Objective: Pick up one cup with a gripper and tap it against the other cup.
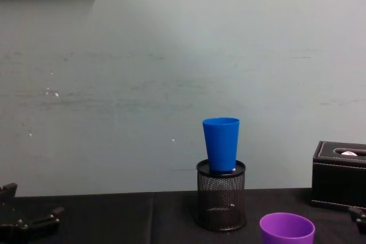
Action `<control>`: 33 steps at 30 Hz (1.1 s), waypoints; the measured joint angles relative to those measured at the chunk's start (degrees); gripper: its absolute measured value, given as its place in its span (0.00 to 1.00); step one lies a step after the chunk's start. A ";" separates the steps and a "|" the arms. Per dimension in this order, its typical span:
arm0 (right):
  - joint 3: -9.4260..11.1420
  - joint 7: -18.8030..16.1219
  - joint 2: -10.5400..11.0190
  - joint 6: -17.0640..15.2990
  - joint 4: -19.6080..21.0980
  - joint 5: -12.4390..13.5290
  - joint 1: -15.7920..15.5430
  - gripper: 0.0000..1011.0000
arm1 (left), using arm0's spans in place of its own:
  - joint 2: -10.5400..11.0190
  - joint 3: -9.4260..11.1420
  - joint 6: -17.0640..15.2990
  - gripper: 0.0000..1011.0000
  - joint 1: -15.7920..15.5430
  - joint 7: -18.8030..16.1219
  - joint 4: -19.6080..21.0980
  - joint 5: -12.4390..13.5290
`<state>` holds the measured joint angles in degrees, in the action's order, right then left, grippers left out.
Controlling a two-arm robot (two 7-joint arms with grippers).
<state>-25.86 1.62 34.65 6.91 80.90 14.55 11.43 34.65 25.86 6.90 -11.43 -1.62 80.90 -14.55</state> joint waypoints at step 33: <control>4.80 -7.53 -0.69 4.50 2.00 5.61 -5.62 0.99 | 0.00 0.00 0.00 1.00 0.00 0.00 0.00 0.00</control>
<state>-21.06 -5.91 33.95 11.40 82.90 20.16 5.81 34.65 25.86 6.91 -11.43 -1.62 80.90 -14.55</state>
